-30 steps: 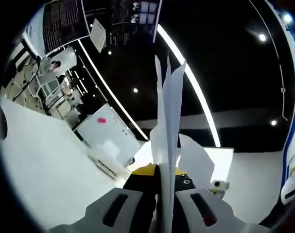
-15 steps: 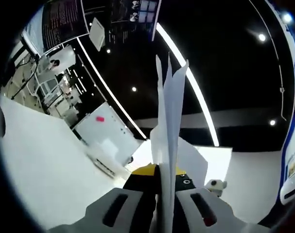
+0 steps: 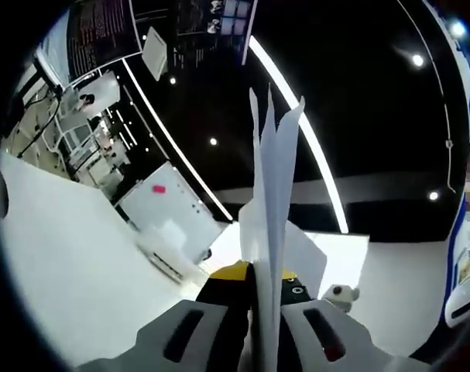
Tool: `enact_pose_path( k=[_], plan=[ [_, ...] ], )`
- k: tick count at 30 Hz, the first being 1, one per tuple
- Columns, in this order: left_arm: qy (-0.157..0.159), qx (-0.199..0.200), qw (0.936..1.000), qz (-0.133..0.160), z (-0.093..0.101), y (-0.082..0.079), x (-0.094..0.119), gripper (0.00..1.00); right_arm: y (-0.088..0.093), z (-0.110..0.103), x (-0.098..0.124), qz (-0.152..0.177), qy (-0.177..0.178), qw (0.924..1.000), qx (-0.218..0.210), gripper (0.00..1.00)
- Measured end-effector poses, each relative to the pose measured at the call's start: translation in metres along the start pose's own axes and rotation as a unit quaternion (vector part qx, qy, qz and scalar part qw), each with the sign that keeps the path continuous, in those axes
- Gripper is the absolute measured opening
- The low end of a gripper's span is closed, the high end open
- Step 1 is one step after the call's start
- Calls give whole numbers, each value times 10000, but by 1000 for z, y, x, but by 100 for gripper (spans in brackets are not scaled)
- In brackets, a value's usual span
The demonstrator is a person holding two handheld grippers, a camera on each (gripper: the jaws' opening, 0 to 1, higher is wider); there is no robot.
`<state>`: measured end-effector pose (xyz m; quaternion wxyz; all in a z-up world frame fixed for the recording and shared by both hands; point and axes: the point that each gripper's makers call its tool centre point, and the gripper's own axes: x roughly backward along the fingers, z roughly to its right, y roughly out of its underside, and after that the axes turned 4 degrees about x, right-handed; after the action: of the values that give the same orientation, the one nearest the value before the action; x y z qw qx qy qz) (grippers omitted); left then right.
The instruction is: Organize the stack of printing papers by aligning and flattening the scattered papers on the table
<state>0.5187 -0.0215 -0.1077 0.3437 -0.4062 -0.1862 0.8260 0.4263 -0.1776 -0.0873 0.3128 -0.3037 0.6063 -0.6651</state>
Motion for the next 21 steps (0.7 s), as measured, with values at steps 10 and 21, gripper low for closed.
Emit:
enact_pose_path(
  k=[10,21],
  plan=[
    [85,3,9999,-102,2,4,-3,6,-2,4,-5,24,85,9999,81,0],
    [132,-70,9997,-176,0,10,-5,6,4,16,-14,90,198,9993,-306,0]
  ],
)
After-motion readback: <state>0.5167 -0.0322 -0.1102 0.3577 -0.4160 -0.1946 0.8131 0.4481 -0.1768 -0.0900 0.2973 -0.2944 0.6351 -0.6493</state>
